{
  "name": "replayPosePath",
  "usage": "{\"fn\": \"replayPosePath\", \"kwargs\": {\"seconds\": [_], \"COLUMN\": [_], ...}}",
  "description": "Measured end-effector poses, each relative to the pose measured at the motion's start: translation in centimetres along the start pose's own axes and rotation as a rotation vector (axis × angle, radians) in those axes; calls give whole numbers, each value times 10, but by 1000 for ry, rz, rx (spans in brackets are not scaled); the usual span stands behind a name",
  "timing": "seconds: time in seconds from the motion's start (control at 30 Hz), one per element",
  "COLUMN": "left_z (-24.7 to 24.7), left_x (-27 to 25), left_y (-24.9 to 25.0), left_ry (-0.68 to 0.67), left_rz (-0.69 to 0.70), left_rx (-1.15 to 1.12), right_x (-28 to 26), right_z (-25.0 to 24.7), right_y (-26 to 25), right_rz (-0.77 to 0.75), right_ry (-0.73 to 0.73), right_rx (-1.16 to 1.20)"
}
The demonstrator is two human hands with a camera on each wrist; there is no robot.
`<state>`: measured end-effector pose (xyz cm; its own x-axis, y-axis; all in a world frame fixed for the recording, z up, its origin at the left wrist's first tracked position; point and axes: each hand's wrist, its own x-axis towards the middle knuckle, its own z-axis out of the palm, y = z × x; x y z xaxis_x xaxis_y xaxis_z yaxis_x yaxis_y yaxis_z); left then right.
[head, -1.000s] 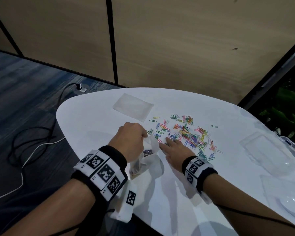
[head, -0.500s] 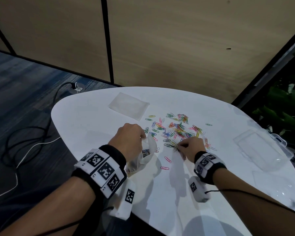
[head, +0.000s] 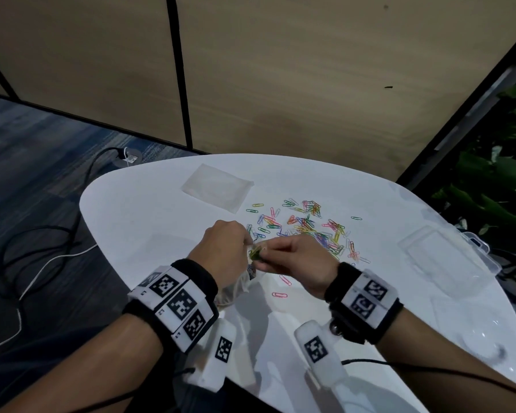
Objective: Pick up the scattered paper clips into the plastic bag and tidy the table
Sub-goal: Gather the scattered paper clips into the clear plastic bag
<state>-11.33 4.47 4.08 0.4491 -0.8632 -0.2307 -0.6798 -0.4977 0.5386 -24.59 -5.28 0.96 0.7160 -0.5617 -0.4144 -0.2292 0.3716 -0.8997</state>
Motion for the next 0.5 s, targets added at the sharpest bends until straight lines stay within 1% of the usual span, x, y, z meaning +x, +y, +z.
{"fn": "replayPosePath", "kwargs": {"seconds": [0.07, 0.13, 0.17, 0.2, 0.23, 0.27, 0.3, 0.33, 0.37, 0.4, 0.43, 0.47, 0.5], "left_z": [1, 2, 1, 1, 0, -2, -4, -7, -9, -12, -15, -18, -21], "left_x": [0, 0, 0, 1, 1, 2, 3, 4, 5, 5, 5, 6, 5], "left_y": [1, 1, 0, 0, -1, -2, -4, -7, -10, -13, -16, -18, -21], "left_ry": [-1, 4, 4, 0, -1, 1, 7, 14, 23, 33, 44, 54, 61], "left_rz": [7, 12, 11, 8, 1, -11, -25, -39, -52, -68, -79, -88, -97], "left_rx": [10, 15, 12, 11, 9, 5, -4, -13, -19, -26, -31, -35, -39], "right_x": [5, 9, 10, 11, 10, 11, 11, 11, 12, 14, 17, 21, 26], "right_z": [9, 14, 16, 18, 20, 19, 18, 15, 10, 3, -5, -13, -20], "right_y": [8, 14, 15, 14, 12, 9, 6, 2, -1, -3, -4, -2, 3], "right_rz": [-67, -169, -229, -269, -278, -283, -293, -310, -328, -336, -345, -348, -331], "right_ry": [72, 156, 165, 134, 84, 41, 18, 27, 68, 131, 201, 256, 251], "right_rx": [-267, -540, -688, -836, -946, -988, -953, -826, -660, -546, -536, -654, -867]}}
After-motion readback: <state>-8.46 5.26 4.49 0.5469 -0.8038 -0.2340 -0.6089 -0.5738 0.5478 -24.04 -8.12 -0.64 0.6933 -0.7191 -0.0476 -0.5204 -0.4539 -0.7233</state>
